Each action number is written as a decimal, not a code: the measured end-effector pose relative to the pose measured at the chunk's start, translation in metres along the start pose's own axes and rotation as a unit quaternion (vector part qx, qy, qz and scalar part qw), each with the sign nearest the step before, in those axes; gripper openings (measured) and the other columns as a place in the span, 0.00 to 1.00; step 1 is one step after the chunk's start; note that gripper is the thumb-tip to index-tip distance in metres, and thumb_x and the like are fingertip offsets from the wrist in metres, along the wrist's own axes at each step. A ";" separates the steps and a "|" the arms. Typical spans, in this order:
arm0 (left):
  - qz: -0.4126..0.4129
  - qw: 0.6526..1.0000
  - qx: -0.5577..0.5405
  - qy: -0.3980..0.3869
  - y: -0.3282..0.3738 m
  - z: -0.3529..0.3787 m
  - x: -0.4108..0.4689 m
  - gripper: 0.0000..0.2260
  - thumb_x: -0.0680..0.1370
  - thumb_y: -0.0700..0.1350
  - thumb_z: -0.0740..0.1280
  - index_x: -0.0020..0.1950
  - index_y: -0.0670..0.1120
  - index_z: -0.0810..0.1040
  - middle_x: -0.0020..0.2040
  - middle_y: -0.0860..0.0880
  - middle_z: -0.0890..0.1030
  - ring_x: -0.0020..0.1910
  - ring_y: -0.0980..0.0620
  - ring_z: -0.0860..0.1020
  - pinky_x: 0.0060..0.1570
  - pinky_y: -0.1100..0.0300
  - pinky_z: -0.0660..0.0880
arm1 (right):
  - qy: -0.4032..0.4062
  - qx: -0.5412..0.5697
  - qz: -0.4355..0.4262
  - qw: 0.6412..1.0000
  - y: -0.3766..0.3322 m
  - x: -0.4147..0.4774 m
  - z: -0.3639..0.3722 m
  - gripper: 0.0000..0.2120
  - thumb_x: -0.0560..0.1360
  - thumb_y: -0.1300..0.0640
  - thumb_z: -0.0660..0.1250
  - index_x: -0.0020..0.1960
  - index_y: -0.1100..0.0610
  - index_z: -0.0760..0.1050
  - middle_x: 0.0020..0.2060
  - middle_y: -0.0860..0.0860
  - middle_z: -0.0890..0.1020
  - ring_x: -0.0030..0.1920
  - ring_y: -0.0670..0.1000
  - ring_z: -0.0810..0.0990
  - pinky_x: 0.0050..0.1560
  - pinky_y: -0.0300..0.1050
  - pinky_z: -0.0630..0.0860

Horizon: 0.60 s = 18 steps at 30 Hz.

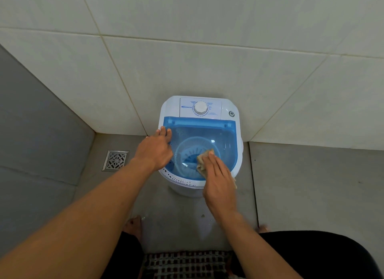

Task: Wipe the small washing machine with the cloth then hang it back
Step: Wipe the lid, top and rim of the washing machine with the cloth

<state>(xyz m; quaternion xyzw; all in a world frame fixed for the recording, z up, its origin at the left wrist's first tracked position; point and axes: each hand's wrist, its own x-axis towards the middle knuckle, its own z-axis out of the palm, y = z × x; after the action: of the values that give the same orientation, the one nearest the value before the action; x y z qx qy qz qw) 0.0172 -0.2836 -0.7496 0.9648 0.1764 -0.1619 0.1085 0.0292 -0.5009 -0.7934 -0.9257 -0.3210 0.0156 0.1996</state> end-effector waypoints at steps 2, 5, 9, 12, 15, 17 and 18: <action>0.000 1.000 0.002 0.003 0.000 0.001 0.000 0.25 0.82 0.45 0.49 0.79 0.43 0.52 0.80 0.44 0.53 0.77 0.44 0.58 0.69 0.47 0.64 | 0.011 0.022 -0.004 1.000 -0.013 0.004 0.008 0.28 0.71 0.66 0.50 0.70 0.61 0.70 0.70 0.58 0.71 0.73 0.56 0.66 0.74 0.51 0.56; 0.000 1.000 0.005 0.000 0.001 0.000 0.001 0.25 0.82 0.44 0.49 0.79 0.42 0.51 0.80 0.43 0.53 0.77 0.44 0.57 0.70 0.47 0.62 | -0.022 0.008 -0.087 0.996 -0.038 0.010 0.017 0.27 0.70 0.68 0.57 0.69 0.62 0.71 0.69 0.58 0.73 0.72 0.55 0.67 0.76 0.51 0.56; 0.000 1.000 0.009 -0.001 0.000 -0.001 0.001 0.25 0.81 0.44 0.50 0.79 0.43 0.52 0.80 0.43 0.53 0.76 0.44 0.58 0.69 0.47 0.63 | -0.064 -0.022 -0.140 0.988 -0.046 0.008 0.023 0.29 0.70 0.63 0.59 0.71 0.58 0.69 0.70 0.54 0.73 0.74 0.52 0.64 0.75 0.52 0.57; 0.005 1.000 0.006 -0.002 -0.001 -0.001 0.001 0.25 0.81 0.44 0.50 0.79 0.43 0.52 0.80 0.43 0.53 0.76 0.43 0.59 0.68 0.47 0.65 | -0.096 -0.050 -0.210 0.972 -0.029 0.006 0.019 0.31 0.70 0.61 0.54 0.73 0.56 0.67 0.72 0.52 0.70 0.75 0.51 0.62 0.75 0.52 0.54; 0.009 1.000 0.006 -0.001 -0.003 -0.001 0.001 0.25 0.81 0.44 0.50 0.79 0.43 0.51 0.80 0.43 0.53 0.76 0.43 0.60 0.68 0.46 0.65 | -0.121 -0.072 -0.269 0.953 -0.008 0.001 0.013 0.32 0.71 0.61 0.53 0.75 0.55 0.63 0.75 0.51 0.66 0.76 0.50 0.58 0.76 0.52 0.52; 0.006 1.000 0.004 -0.001 -0.003 0.000 0.001 0.25 0.81 0.45 0.50 0.79 0.44 0.51 0.80 0.44 0.52 0.76 0.44 0.59 0.68 0.46 0.65 | -0.113 -0.072 -0.270 0.953 0.008 -0.004 0.008 0.33 0.71 0.62 0.55 0.77 0.54 0.60 0.76 0.50 0.62 0.77 0.49 0.55 0.76 0.52 0.51; 0.004 1.000 0.001 -0.002 -0.002 0.000 0.001 0.25 0.81 0.45 0.50 0.79 0.44 0.51 0.80 0.44 0.52 0.76 0.44 0.59 0.68 0.46 0.65 | -0.103 -0.064 -0.260 0.958 0.017 -0.008 0.006 0.34 0.71 0.63 0.56 0.77 0.53 0.59 0.77 0.50 0.61 0.78 0.49 0.54 0.76 0.52 0.50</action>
<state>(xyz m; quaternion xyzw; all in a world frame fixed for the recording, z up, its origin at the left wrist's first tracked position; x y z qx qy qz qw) 0.0173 -0.2811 -0.7502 0.9653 0.1726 -0.1634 0.1083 0.0320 -0.5155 -0.8060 -0.8147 -0.5694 0.0375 0.1027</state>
